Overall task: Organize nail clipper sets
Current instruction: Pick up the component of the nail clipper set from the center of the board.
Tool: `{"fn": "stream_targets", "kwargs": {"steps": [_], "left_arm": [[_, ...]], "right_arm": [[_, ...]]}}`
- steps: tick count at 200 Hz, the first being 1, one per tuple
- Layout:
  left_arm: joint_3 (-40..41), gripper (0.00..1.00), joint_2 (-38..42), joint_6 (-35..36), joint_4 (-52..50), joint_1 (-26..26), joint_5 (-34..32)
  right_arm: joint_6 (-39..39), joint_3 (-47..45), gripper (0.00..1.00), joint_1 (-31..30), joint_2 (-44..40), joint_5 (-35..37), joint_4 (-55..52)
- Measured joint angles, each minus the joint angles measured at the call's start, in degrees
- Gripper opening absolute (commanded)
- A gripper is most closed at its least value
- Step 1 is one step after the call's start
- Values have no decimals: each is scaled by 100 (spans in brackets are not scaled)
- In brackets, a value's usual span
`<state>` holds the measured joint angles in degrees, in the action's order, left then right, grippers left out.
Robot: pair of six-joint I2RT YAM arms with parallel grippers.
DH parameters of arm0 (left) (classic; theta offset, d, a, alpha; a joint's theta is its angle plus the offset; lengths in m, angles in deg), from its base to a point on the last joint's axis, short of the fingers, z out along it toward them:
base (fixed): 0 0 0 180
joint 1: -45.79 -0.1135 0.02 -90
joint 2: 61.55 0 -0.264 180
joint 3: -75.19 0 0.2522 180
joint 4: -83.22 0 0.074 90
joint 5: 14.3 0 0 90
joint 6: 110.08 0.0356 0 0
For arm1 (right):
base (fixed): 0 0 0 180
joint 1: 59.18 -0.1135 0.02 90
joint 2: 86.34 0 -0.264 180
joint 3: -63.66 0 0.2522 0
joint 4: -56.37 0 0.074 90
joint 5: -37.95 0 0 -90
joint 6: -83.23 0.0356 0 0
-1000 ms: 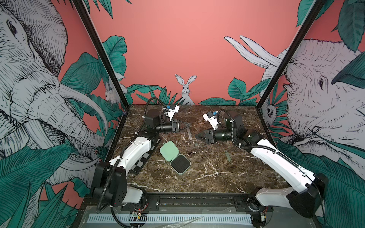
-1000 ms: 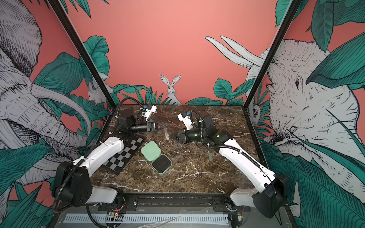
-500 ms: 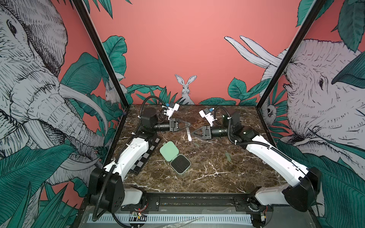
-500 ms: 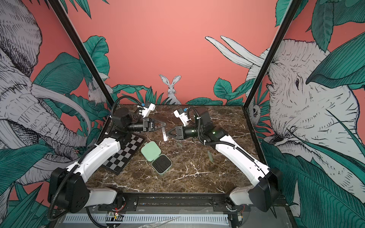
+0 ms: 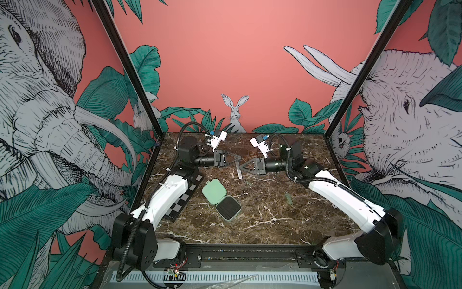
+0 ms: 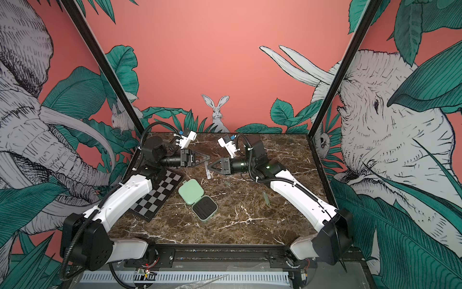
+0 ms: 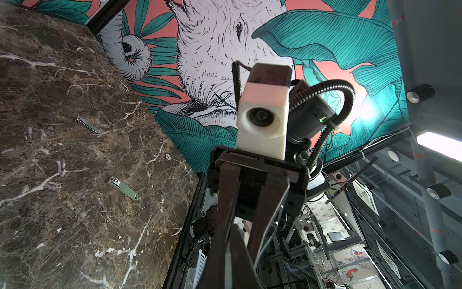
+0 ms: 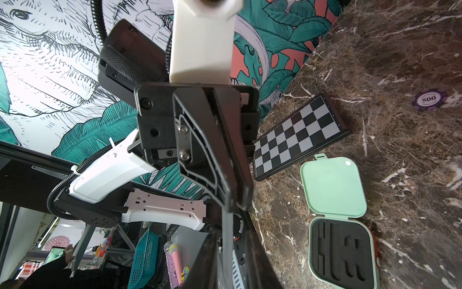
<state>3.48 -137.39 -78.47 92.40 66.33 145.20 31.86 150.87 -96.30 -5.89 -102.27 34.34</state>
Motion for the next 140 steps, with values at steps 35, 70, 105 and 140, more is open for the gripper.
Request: {"fn": "stream_targets", "kwargs": {"steps": [35,70,105,140], "left_arm": [[0,0,0,-111,114,0,9],[0,0,0,-173,170,0,9],[2,0,0,-205,214,0,9],[2,0,0,-227,278,-2,17]], "right_arm": [[31,0,20,0,42,-15,72],[136,0,16,0,72,-98,219],[267,0,11,0,136,-197,431],[470,-55,1,0,149,-306,684]]}}
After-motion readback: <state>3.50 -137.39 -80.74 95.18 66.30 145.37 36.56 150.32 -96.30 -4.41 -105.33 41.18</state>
